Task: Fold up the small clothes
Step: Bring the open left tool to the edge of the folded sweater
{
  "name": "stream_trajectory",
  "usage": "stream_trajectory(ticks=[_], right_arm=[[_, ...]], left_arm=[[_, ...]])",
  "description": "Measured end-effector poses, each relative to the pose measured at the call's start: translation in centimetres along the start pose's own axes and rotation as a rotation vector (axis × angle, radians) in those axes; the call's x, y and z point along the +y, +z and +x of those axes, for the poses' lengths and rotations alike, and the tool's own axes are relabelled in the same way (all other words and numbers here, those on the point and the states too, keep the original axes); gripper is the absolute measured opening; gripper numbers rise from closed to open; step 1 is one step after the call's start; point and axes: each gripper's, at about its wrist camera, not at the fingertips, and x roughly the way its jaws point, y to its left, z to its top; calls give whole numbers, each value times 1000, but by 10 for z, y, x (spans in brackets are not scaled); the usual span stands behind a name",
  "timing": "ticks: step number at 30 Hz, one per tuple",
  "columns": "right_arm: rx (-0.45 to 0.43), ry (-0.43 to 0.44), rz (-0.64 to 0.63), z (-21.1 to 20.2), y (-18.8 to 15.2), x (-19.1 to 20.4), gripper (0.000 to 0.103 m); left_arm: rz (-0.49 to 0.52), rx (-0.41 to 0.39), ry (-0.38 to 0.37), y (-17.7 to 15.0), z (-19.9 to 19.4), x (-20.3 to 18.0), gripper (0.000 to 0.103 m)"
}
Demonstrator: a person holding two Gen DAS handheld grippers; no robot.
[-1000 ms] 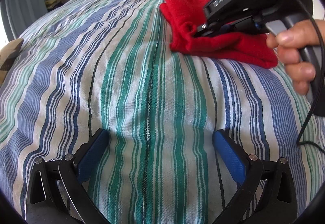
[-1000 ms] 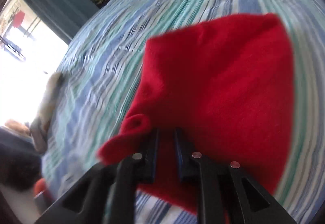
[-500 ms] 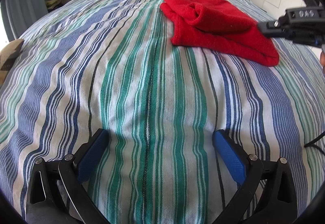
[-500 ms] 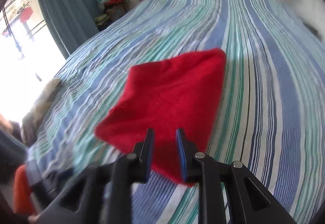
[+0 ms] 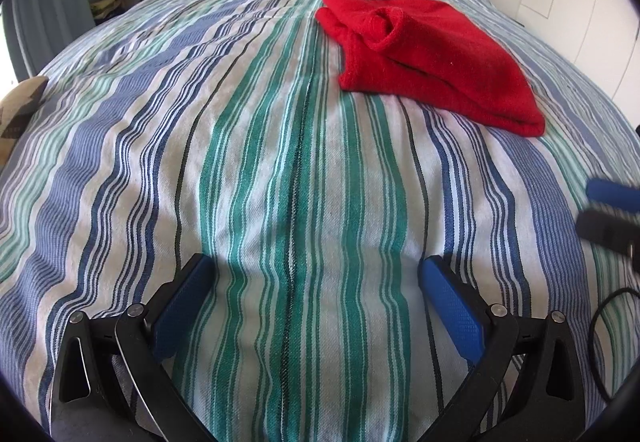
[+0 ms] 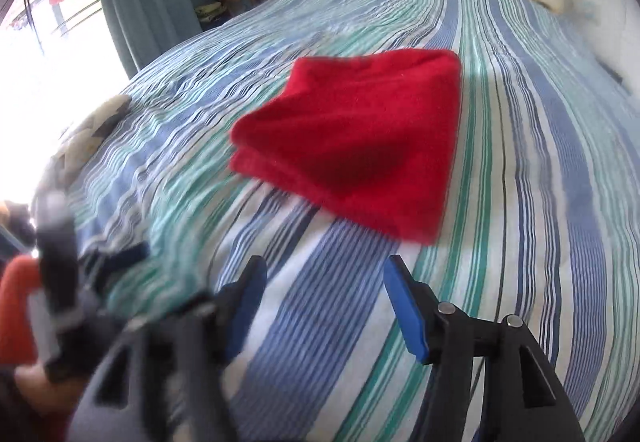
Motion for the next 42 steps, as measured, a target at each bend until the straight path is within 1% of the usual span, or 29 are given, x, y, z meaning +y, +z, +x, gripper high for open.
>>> stream_trajectory(ticks=[2,4,6,7,8,11,14,15,17,18,19,21,23,25,27,28,29,30,31,32,33,34,35,36,38,39,40,41,42], right_arm=[[25,-13,0,-8,-37,9,61],[43,-17,33,-15,-73,12,62],[12,-28,26,-27,-98,14,65],[4,-30,9,-30,-101,18,72],[8,-24,-8,-31,-102,20,77],[11,-23,-17,-25,-102,18,81],[-5,-12,-18,-21,-107,18,85],[-11,-12,-23,-21,-108,19,85],[-9,-10,-19,-23,-106,19,85],[-8,-6,-12,-23,-107,18,85],[-10,2,-1,-25,-106,17,85],[-20,18,15,-24,-108,13,85],[-22,27,13,-21,-108,12,88],[-19,32,1,-19,-107,13,91],[-18,30,-12,-18,-108,15,93],[-21,29,-16,-18,-108,16,93],[-24,29,-19,-18,-109,17,94],[-26,29,-19,-18,-109,17,94],[-26,32,-17,-18,-109,16,94],[-24,34,-15,-18,-109,16,94],[-21,35,-14,-18,-109,16,94],[-18,36,-13,-18,-108,16,94],[-13,37,-12,-18,-108,16,94],[-7,38,-11,-18,-107,16,94],[16,43,-6,-19,-104,15,94],[36,50,5,-20,-101,14,94],[57,66,34,-23,-96,11,93],[68,99,89,-27,-88,4,93],[62,150,160,-34,-79,-5,93]], left_arm=[[1,-1,0,0,0,0,103],[2,-2,3,0,0,-1,103],[4,-4,6,0,-1,-1,103],[5,-4,7,0,-1,-1,103],[5,-4,8,0,-1,-2,103],[3,2,3,0,-1,-2,103],[7,58,0,3,-5,-1,103],[-3,62,8,3,-12,0,101],[-26,50,8,2,-29,0,101],[-37,33,-10,3,-40,-1,101],[-47,7,-45,7,-51,-5,101],[-48,-43,-127,23,-69,-16,101],[-26,-76,-197,52,-75,-32,101],[-12,-100,-241,88,-70,-47,101],[-24,-131,-257,124,-55,-55,101],[-34,-133,-247,139,-42,-56,101],[-46,-115,-226,151,-24,-55,101],[-53,-73,-190,156,-1,-53,101],[-52,-10,-126,157,27,-49,101],[-43,70,-49,152,58,-44,101],[-29,144,-18,141,82,-37,102],[-33,143,-65,134,90,-29,102],[-39,92,-103,131,81,-22,102],[-34,74,-114,130,72,-18,102],[-26,77,-122,133,56,-10,101],[-33,58,-144,135,46,-4,101],[-43,28,-174,138,35,2,101],[-55,1,-209,142,27,7,101],[-69,-22,-249,148,21,12,101]])
